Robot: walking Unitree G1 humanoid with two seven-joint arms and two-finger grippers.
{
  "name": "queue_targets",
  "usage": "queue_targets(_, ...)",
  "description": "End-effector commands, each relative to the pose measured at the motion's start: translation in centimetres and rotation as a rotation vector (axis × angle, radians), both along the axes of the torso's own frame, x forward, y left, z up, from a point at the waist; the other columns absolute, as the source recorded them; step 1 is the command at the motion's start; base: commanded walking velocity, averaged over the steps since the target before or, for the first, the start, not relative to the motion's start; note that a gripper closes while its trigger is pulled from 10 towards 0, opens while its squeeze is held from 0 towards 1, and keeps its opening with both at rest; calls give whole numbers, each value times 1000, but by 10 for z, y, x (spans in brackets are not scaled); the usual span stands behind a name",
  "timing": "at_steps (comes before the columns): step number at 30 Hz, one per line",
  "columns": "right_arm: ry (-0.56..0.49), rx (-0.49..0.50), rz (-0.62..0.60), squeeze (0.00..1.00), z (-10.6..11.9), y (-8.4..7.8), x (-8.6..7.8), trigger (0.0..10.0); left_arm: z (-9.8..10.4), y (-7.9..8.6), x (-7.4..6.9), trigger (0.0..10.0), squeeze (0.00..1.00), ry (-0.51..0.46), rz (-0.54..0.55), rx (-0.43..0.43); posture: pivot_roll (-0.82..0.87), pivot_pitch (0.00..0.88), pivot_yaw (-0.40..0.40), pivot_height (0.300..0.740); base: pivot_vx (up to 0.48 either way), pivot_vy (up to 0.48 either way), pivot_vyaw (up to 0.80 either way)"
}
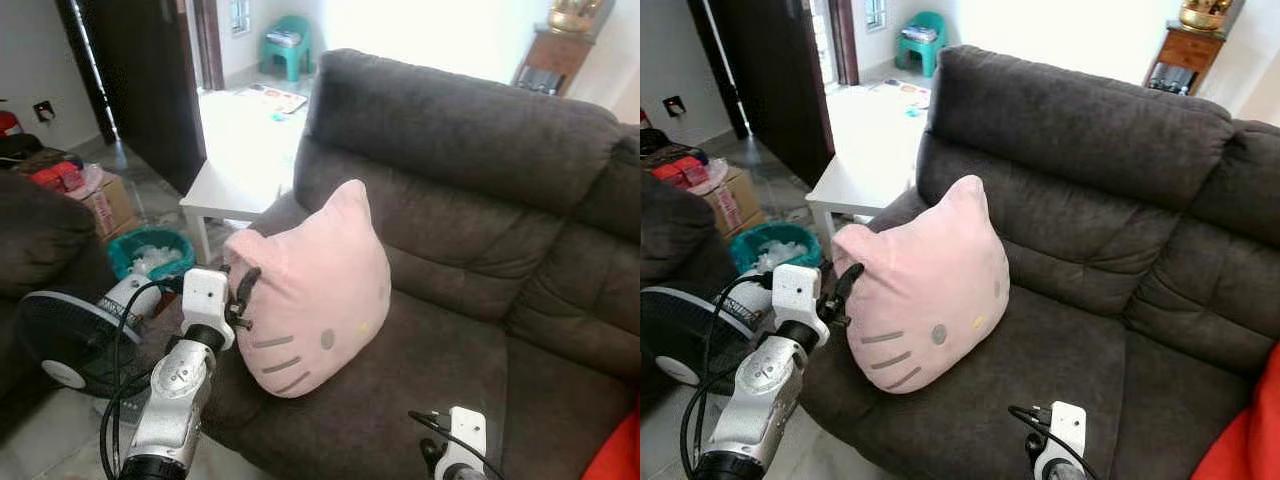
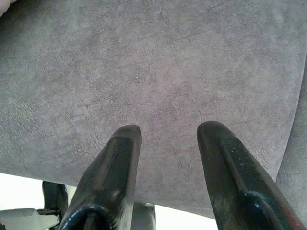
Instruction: Move the pillow to the sofa from floor
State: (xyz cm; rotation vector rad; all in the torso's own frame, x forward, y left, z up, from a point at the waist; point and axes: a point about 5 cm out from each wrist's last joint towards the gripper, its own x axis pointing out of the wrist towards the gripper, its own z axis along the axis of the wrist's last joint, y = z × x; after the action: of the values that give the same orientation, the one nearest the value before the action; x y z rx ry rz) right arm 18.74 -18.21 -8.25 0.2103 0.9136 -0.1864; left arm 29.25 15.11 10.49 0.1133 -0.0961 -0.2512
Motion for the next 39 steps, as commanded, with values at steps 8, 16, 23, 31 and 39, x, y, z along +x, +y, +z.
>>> queue_targets(8,-36,2,-42,0,1,-3,0,10000,5,11,-27,10000,0,-80,129,186,171,0,-99,740,0,0,0)
queue_targets(16,-31,0,-53,0,1,-2,0,10000,-7,32,-55,10000,0,-32,240,235,191,0,-91,740,0,0,0)
queue_targets(23,-44,11,-57,0,2,1,1,10000,-13,34,-51,10000,0,-19,243,220,189,0,-85,740,0,0,0)
queue_targets(31,-62,11,-62,0,3,1,3,10000,-14,24,-41,10000,0,-20,154,212,186,0,-81,740,0,0,0)
queue_targets(39,-63,18,-76,0,3,2,3,10000,-15,24,-36,10000,0,-10,156,210,189,0,-80,740,0,0,0)
